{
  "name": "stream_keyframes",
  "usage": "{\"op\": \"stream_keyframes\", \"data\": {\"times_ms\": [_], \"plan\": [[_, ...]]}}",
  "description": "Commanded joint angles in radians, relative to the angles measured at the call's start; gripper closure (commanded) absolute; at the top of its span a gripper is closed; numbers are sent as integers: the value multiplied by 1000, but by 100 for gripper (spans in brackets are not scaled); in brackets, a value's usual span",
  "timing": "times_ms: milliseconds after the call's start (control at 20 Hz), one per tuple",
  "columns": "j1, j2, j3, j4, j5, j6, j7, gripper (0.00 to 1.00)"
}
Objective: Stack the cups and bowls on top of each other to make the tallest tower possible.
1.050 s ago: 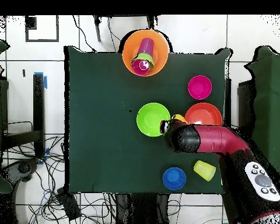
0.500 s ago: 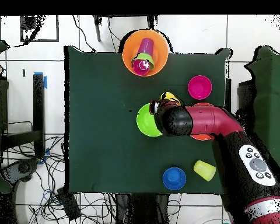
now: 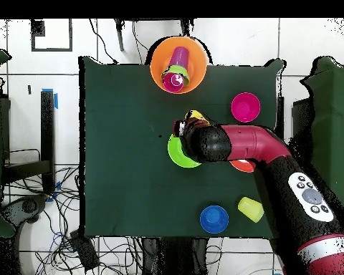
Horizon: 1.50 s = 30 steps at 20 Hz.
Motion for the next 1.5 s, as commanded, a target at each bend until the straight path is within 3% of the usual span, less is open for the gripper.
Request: {"op": "stream_keyframes", "data": {"times_ms": [50, 450, 500, 800, 1500], "plan": [[-1, 71, 30, 96, 28, 134, -52, 100], [48, 42, -44, 85, 13, 250, -49, 100], [52, 36, -49, 80, -9, 254, -56, 0], [92, 18, -98, 56, -61, 334, -60, 0], [106, 18, -127, 26, -117, 374, -85, 0]]}}
